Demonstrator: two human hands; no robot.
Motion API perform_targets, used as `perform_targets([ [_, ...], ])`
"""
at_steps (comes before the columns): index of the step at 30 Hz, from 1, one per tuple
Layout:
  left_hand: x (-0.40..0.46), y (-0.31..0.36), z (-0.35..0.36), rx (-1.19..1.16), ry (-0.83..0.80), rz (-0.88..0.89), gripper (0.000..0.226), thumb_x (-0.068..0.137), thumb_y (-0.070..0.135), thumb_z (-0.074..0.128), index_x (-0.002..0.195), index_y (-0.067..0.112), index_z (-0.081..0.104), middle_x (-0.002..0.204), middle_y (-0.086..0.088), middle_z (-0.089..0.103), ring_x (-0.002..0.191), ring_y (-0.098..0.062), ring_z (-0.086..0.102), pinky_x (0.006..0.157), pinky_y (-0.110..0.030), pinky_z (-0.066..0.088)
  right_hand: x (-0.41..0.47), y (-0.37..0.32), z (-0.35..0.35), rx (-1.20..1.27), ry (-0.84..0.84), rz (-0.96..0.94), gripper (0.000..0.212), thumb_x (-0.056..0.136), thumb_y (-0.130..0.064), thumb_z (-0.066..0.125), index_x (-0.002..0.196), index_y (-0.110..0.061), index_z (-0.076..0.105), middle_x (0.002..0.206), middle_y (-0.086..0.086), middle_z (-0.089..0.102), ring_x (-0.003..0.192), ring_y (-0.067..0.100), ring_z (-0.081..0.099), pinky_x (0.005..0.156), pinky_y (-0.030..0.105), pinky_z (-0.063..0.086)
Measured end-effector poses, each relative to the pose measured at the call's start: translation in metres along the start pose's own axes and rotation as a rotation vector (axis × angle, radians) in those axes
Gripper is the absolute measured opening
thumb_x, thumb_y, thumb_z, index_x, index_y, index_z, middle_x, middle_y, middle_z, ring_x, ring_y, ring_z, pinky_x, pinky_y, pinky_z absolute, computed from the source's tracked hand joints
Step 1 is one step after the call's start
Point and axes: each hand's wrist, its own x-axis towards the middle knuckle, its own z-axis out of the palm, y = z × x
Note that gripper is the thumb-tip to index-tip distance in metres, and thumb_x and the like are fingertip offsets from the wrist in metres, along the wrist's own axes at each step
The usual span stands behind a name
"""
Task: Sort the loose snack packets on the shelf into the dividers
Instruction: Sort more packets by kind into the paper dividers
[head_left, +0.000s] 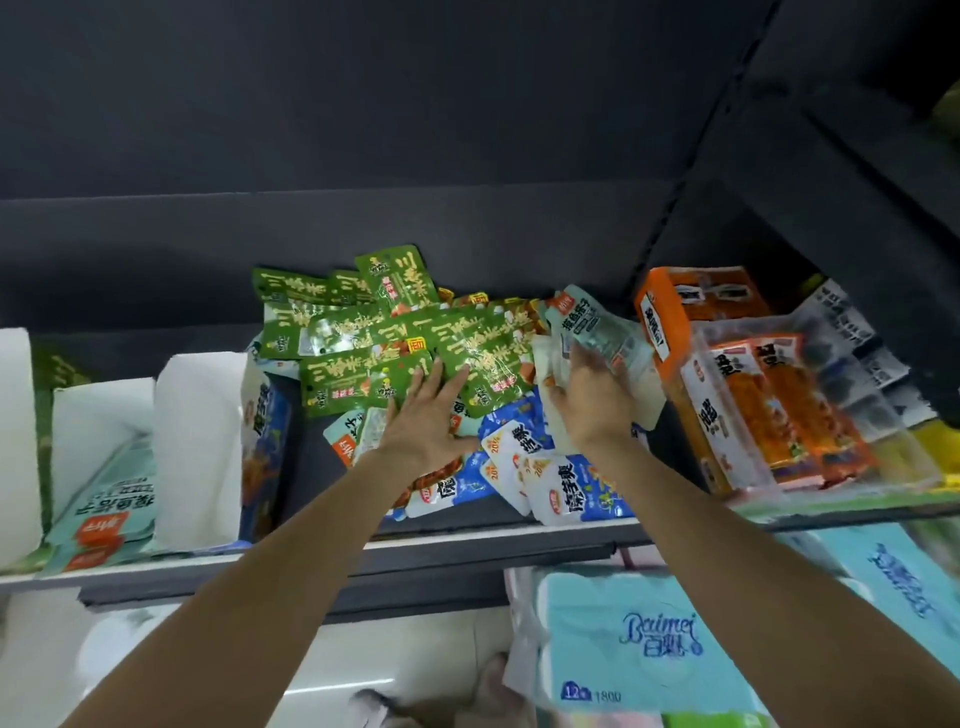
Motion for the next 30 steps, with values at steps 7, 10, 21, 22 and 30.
perform_targets([
  [7, -0.001, 0.007, 0.006, 0.046, 0.139, -0.014, 0.09, 0.084, 0.046, 0.061, 0.148, 0.037, -0.002, 0.147, 0.005, -0.041, 0.142, -0.022, -0.022, 0.113, -0.052, -0.006, -0.015, -0.015, -0.033, -0.038, 0.082, -0.135, 0.024, 0.097, -0.02, 0.045, 0.103, -0.01, 0.065, 0.077, 0.008, 0.069, 0.07, 0.025, 0.067, 0.052, 0.024, 0.035],
  [10, -0.007, 0.016, -0.001, 0.042, 0.331, 0.046, 0.078, 0.088, 0.046, 0.055, 0.15, 0.031, 0.009, 0.153, 0.001, -0.028, 0.141, -0.021, -0.025, 0.112, -0.049, -0.011, -0.022, -0.024, -0.055, 0.145, 0.322, -0.156, 0.01, 0.087, -0.014, 0.059, 0.085, -0.008, 0.066, 0.05, 0.008, 0.06, 0.043, 0.025, 0.06, 0.042, 0.012, 0.018],
  [21, -0.045, 0.001, -0.075, -0.656, 0.337, 0.014, 0.082, 0.093, 0.035, 0.054, 0.151, 0.011, 0.002, 0.156, -0.003, 0.014, 0.14, -0.02, 0.026, 0.11, -0.03, 0.028, -0.036, -0.087, -0.09, 0.926, 0.364, -0.086, 0.017, 0.096, -0.013, 0.043, 0.093, -0.01, 0.06, 0.064, 0.0, 0.053, 0.055, 0.009, 0.045, 0.053, 0.025, 0.036],
  [22, -0.052, -0.007, -0.081, -0.74, 0.332, -0.013, 0.08, 0.093, 0.034, 0.055, 0.15, 0.01, 0.005, 0.151, -0.001, 0.027, 0.133, -0.018, 0.036, 0.104, -0.027, 0.036, -0.037, -0.097, -0.093, 1.014, 0.329, -0.047, 0.015, 0.095, -0.01, 0.045, 0.092, -0.01, 0.06, 0.066, 0.0, 0.053, 0.057, 0.007, 0.045, 0.055, 0.022, 0.037],
  [30, -0.117, -0.116, -0.124, -1.071, 0.642, -0.127, 0.036, 0.079, 0.017, 0.075, 0.109, 0.01, 0.056, 0.1, -0.006, 0.068, 0.085, -0.018, 0.066, 0.075, -0.034, 0.058, -0.063, -0.201, -0.094, 1.357, 0.011, 0.094, 0.032, 0.08, -0.002, 0.067, 0.098, -0.019, 0.047, 0.09, 0.004, 0.066, 0.079, 0.019, 0.062, 0.073, 0.04, 0.054],
])
